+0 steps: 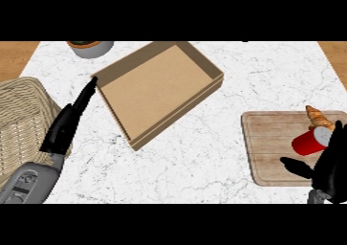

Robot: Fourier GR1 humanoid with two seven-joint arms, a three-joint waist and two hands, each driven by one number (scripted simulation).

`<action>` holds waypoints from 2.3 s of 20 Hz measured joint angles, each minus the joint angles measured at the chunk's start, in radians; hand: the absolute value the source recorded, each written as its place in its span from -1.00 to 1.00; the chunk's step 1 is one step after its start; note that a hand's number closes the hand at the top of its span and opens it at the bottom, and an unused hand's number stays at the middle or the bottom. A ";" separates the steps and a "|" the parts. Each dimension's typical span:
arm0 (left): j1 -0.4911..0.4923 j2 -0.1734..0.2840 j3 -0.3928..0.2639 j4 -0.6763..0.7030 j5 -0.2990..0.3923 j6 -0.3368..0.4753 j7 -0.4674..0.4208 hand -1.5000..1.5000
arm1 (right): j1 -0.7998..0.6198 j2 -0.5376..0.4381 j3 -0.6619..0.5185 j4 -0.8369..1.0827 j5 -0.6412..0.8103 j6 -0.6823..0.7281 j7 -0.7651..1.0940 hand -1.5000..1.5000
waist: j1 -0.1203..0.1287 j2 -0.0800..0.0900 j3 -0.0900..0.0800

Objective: Pick the can from the cutting board and place it in the cardboard box

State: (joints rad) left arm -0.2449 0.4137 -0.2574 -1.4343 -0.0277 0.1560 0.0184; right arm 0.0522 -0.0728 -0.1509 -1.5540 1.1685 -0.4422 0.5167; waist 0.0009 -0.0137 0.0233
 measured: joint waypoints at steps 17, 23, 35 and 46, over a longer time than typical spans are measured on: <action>0.003 -0.025 0.029 0.002 -0.030 -0.019 0.003 0.00 | -0.081 -0.067 -0.034 0.159 0.130 -0.144 -0.033 1.00 | -0.002 -0.003 -0.005; 0.018 -0.028 0.038 -0.017 -0.033 -0.031 0.003 0.00 | -0.089 -0.056 -0.051 0.184 0.239 -0.234 0.009 1.00 | -0.002 -0.002 -0.003; -0.090 -0.087 -0.040 -0.044 -0.046 -0.087 0.037 0.00 | -0.386 0.057 0.130 0.333 0.354 0.041 0.293 1.00 | 0.215 0.063 -0.015; -0.133 -0.126 -0.107 -0.029 -0.068 -0.115 0.076 0.00 | -0.810 0.068 0.171 0.492 0.431 0.299 0.565 1.00 | 0.305 0.063 -0.028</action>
State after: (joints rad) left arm -0.3781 0.2874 -0.3643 -1.4636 -0.0953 0.0411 0.0940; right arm -0.7578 -0.0045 0.0203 -1.0620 1.5999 -0.1433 1.0816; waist 0.3060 0.0493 -0.0046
